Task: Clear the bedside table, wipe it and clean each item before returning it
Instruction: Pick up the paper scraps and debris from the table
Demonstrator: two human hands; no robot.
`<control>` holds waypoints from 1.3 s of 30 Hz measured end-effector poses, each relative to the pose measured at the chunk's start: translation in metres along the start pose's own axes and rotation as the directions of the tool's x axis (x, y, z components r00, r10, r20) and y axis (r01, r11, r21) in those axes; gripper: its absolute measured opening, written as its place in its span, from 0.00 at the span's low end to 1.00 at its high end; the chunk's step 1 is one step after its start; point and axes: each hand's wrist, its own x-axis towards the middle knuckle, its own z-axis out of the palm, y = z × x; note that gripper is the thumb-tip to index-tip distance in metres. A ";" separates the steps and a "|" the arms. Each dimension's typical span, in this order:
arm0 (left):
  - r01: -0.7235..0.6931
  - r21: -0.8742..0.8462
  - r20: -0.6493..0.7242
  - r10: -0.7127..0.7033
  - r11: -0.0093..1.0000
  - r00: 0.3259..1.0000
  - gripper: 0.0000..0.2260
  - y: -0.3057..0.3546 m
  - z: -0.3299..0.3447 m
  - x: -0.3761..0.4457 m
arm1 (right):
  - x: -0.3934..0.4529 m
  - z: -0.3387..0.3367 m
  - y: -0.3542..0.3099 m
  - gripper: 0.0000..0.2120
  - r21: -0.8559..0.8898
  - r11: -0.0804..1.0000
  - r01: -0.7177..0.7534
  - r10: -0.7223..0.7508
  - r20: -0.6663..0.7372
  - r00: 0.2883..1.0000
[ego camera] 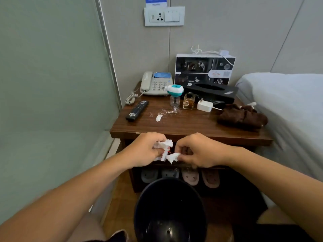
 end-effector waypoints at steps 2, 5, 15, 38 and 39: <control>0.041 -0.054 0.098 -0.036 0.998 0.995 0.09 -0.004 0.024 -0.012 | -0.004 0.031 0.004 0.03 -0.031 0.999 -0.010 0.011 0.031 0.999; 0.069 -0.028 0.240 -0.060 0.997 0.969 0.07 -0.014 0.059 -0.025 | -0.003 0.073 0.015 0.04 -0.040 0.998 -0.049 0.053 0.107 0.993; 0.083 0.210 0.602 -0.196 0.974 0.775 0.25 -0.028 0.086 -0.029 | 0.002 0.118 0.042 0.22 -0.072 0.992 -0.103 0.123 0.380 0.917; 0.204 0.128 -0.145 -0.185 0.971 0.972 0.13 -0.046 -0.071 0.016 | 0.152 -0.057 0.045 0.11 -0.280 0.959 -0.033 0.007 -0.094 0.996; 0.209 0.118 -0.164 -0.189 0.971 0.968 0.14 -0.050 -0.072 0.018 | 0.155 -0.055 0.045 0.10 -0.304 0.953 -0.010 -0.013 -0.076 0.997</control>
